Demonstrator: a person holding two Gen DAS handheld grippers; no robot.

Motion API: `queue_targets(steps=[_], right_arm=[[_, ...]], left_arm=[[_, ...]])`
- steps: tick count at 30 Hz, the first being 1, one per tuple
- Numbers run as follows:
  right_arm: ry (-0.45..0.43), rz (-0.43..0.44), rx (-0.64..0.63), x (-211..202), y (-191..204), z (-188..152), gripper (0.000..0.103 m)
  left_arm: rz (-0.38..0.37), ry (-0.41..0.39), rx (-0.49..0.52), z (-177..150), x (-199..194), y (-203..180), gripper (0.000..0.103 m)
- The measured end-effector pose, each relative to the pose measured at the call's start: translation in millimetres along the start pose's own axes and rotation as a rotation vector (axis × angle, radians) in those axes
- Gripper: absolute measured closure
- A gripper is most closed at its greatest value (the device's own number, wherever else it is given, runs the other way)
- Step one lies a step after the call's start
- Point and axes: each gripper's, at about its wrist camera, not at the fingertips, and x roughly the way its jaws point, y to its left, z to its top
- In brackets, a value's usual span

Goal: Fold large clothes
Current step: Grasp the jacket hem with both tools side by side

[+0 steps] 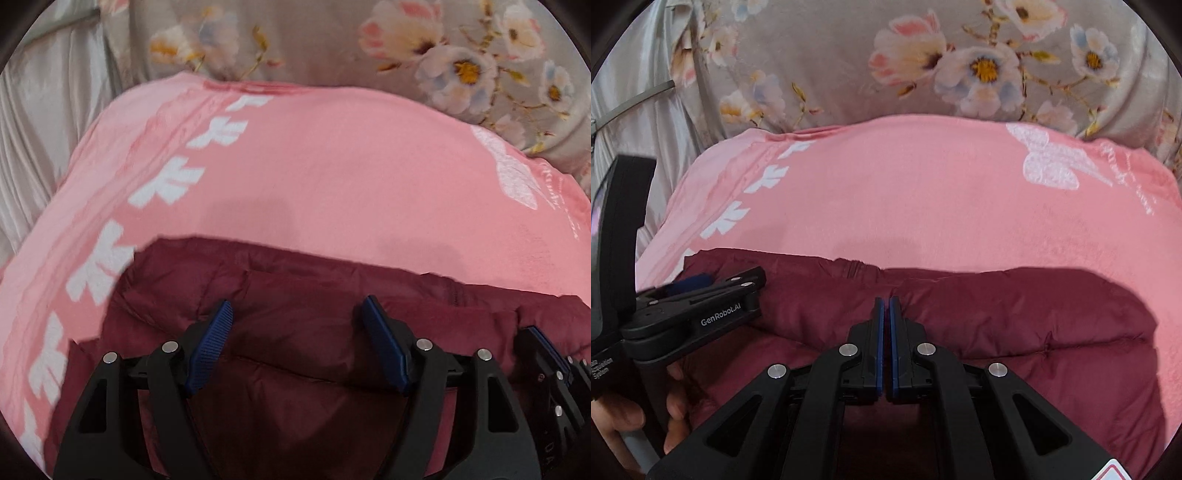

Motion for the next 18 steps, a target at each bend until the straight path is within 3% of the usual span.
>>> queue_targets(steps=[4,18], right_arm=[[0.026,0.034,0.025,11.6,-1.0,-7.9,0.103],[0.108,0.023,0.024,30.3,2.1,-17.2,0.103]], left_arm=[[-0.017,-0.008,-0.065,-15.2,7.2,19.3,0.032],[0.052,-0.017,-0.002,-22.8,10.1,4.1,0.031]])
